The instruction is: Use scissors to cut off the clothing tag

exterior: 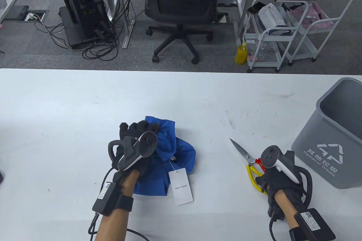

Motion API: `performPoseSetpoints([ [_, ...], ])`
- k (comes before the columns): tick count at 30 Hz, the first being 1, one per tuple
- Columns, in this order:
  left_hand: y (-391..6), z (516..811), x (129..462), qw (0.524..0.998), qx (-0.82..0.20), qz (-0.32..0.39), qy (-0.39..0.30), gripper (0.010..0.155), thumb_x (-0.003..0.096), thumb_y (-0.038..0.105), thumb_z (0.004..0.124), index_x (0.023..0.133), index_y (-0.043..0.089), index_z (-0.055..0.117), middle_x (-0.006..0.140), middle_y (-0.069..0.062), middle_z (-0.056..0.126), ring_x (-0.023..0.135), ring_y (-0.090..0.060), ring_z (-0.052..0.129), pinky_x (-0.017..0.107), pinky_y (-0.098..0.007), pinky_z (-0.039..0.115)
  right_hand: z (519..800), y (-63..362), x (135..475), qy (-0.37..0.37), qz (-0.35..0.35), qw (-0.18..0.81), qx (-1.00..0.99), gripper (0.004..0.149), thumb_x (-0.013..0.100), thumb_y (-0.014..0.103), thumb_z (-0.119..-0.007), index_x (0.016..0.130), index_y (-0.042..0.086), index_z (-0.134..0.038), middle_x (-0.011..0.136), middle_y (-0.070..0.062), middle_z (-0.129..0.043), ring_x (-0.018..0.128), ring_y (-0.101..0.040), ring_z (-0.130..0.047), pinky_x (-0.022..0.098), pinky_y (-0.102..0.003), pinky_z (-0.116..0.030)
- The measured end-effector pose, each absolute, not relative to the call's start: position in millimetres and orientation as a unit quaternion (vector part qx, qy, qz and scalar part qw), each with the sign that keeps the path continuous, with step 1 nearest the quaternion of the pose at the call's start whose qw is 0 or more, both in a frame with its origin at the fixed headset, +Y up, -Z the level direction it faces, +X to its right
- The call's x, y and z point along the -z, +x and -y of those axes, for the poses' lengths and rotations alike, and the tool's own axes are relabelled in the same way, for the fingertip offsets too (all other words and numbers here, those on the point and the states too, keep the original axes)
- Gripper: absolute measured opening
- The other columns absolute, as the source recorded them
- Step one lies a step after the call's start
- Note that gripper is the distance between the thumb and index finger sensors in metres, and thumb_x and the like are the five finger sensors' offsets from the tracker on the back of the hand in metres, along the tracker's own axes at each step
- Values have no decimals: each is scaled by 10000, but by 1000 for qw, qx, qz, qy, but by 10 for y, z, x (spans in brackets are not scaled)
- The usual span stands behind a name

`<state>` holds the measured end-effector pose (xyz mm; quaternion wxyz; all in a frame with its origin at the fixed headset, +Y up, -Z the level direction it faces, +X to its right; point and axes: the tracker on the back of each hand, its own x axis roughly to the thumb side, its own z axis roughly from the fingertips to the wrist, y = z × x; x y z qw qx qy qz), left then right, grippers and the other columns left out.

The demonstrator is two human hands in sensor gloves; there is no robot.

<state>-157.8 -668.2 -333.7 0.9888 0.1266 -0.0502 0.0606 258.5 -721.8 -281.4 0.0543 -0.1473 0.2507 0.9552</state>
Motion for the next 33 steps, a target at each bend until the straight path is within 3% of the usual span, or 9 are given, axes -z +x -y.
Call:
performPoseSetpoints([
  [12,-1576,6650,3305,987,-67,57,137,510,396,434,877,887,445,741,950,54,825,829,-235,898,727,-687,572,6999,2642,2771,-152,-188,103,-965,620,483,484,-862,970,121,-734,873,-188,-813,401,-324,-1025,277,-448,-927],
  [23,-1512,6559,3349,986,-51,63,142,511,395,436,877,888,446,741,949,57,826,830,-235,898,727,-689,571,6884,2495,2706,-105,-143,116,-977,638,456,507,-840,966,138,-740,857,-189,-826,431,-351,-1006,304,-484,-903],
  [33,-1450,6897,3537,996,-12,44,76,534,421,432,829,936,446,692,1022,50,759,918,-260,830,729,-701,550,6881,2486,2695,-95,-137,132,-977,640,448,511,-827,960,135,-749,845,-199,-834,414,-353,-1008,290,-487,-901],
])
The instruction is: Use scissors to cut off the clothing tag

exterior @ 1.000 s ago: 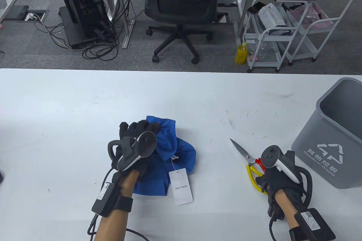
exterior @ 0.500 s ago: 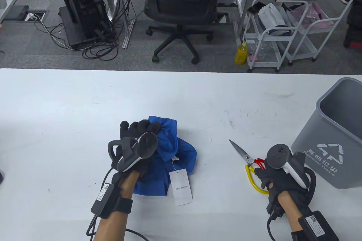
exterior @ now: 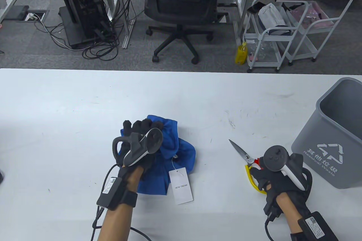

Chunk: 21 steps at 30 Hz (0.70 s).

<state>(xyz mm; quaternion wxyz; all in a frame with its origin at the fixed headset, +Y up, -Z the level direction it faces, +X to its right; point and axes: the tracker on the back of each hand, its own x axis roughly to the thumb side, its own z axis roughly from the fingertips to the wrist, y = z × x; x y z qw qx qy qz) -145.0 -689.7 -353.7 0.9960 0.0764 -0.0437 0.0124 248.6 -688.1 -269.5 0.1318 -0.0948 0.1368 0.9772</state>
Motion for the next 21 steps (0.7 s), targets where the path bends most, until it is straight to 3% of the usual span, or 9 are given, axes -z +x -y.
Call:
performPoseSetpoints([
  [8,-1497,7205,3684,999,-26,16,-44,581,437,446,757,991,485,585,1138,54,579,1072,-294,617,736,-717,470,6892,2478,2704,-88,-134,135,-978,642,444,512,-826,957,134,-752,841,-200,-837,410,-354,-1009,286,-487,-901],
  [15,-1549,7147,3636,997,-32,27,-64,648,427,481,760,1022,486,503,1167,50,509,1101,-309,553,737,-731,434,6868,2467,2694,-81,-122,139,-979,658,444,514,-824,975,138,-729,849,-201,-829,419,-355,-1006,293,-489,-899],
  [21,-1739,6869,3420,995,-54,36,-73,718,404,517,796,1039,482,464,1185,45,465,1118,-324,502,740,-740,400,6801,2435,2662,-69,-97,146,-982,692,443,517,-820,1006,138,-683,867,-206,-807,444,-364,-995,314,-499,-890],
])
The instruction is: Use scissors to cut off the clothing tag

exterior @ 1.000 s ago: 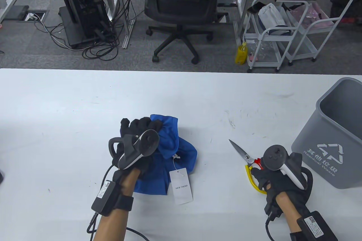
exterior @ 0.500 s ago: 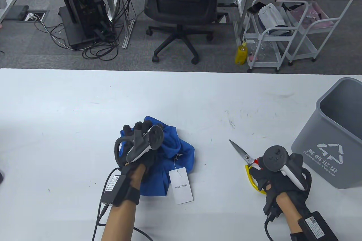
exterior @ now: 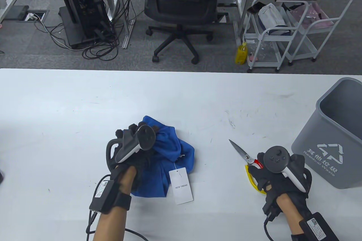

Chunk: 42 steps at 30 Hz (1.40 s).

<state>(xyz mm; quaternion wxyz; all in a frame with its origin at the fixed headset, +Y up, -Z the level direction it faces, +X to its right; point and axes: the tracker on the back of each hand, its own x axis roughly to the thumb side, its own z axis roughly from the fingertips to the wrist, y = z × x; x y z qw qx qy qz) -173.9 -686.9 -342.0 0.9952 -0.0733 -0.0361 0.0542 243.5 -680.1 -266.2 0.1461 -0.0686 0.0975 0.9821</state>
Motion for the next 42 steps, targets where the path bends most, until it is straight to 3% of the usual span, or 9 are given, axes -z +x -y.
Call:
performPoseSetpoints([
  [7,-1967,6532,2896,994,-94,55,-7,699,413,510,783,1042,463,480,1182,29,475,1112,-333,507,735,-737,409,6700,2261,2599,-30,-59,143,-988,703,442,524,-816,1014,144,-668,881,-206,-791,479,-372,-984,341,-509,-883],
  [13,-1798,6602,2387,994,-47,102,-1,708,421,543,762,1059,457,468,1190,20,479,1119,-344,501,737,-739,413,6640,1935,2591,17,-45,156,-987,710,440,549,-795,1013,148,-670,876,-203,-799,519,-383,-978,369,-525,-878],
  [19,-1686,6733,2369,991,-30,127,-8,701,416,539,757,1051,455,473,1181,26,492,1114,-332,513,735,-738,416,6615,1481,2612,41,-109,252,-961,725,430,571,-784,999,130,-693,859,-215,-813,535,-407,-969,381,-549,-865],
  [23,-1704,6736,2356,991,-42,126,-11,700,416,540,755,1052,451,476,1179,20,496,1111,-333,520,732,-739,423,6746,1110,2686,40,-160,225,-960,724,423,608,-774,941,101,-767,805,-203,-863,496,-397,-986,352,-534,-880],
  [27,-1717,6731,2347,991,-49,128,-14,698,416,541,753,1051,447,479,1179,18,493,1109,-335,522,730,-738,426,6912,814,2757,31,-206,196,-958,766,424,645,-753,951,89,-756,826,-207,-844,520,-394,-978,372,-528,-877],
  [33,-1722,6738,2350,989,-62,131,-27,700,419,540,751,1055,442,474,1183,13,477,1111,-338,512,728,-743,420,7119,548,2834,20,-247,166,-955,864,428,699,-721,1000,52,-679,959,-255,-629,682,-435,-828,500,-559,-773],
  [42,-1704,6734,2349,988,-68,139,-28,701,421,540,751,1056,442,471,1187,11,461,1113,-340,506,729,-745,416,7253,358,2855,17,-264,120,-957,822,492,688,-720,980,29,-659,1033,-253,-432,834,-457,-662,634,-610,-635],
])
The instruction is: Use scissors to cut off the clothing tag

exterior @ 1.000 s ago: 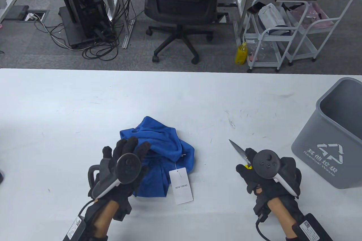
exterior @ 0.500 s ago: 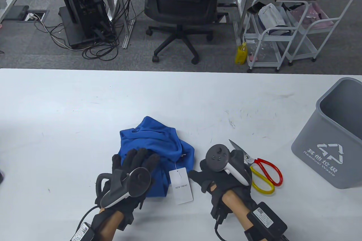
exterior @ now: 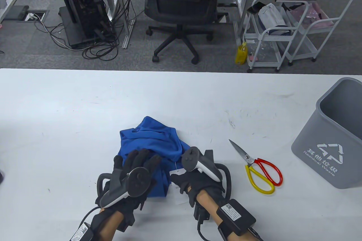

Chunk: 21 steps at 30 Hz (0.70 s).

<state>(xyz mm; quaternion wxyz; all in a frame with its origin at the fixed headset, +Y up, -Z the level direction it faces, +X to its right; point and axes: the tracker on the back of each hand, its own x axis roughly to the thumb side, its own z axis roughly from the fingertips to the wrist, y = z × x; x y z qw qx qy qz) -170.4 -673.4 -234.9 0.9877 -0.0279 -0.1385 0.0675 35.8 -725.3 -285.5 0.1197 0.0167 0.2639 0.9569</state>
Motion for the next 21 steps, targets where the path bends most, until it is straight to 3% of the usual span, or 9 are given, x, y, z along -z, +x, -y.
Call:
performPoseSetpoints([
  [6,-1703,6735,2348,988,-69,139,-27,704,420,542,751,1057,441,470,1188,8,452,1114,-339,503,729,-746,414,7295,310,2883,14,-241,136,-961,629,508,577,-815,889,80,-751,1025,-216,-480,825,-438,-664,643,-613,-625],
  [12,-1701,6734,2349,988,-68,138,-27,702,418,541,753,1056,438,477,1189,7,451,1114,-339,504,729,-745,414,7298,376,2905,11,-232,230,-945,435,511,435,-854,789,101,-834,984,-189,-577,787,-418,-718,627,-617,-646],
  [21,-1702,6733,2346,988,-66,136,-32,700,420,539,753,1056,432,481,1187,6,453,1110,-339,511,728,-745,417,7174,506,2873,31,-195,284,-938,391,459,381,-869,698,72,-894,937,-206,-645,719,-425,-788,567,-620,-697],
])
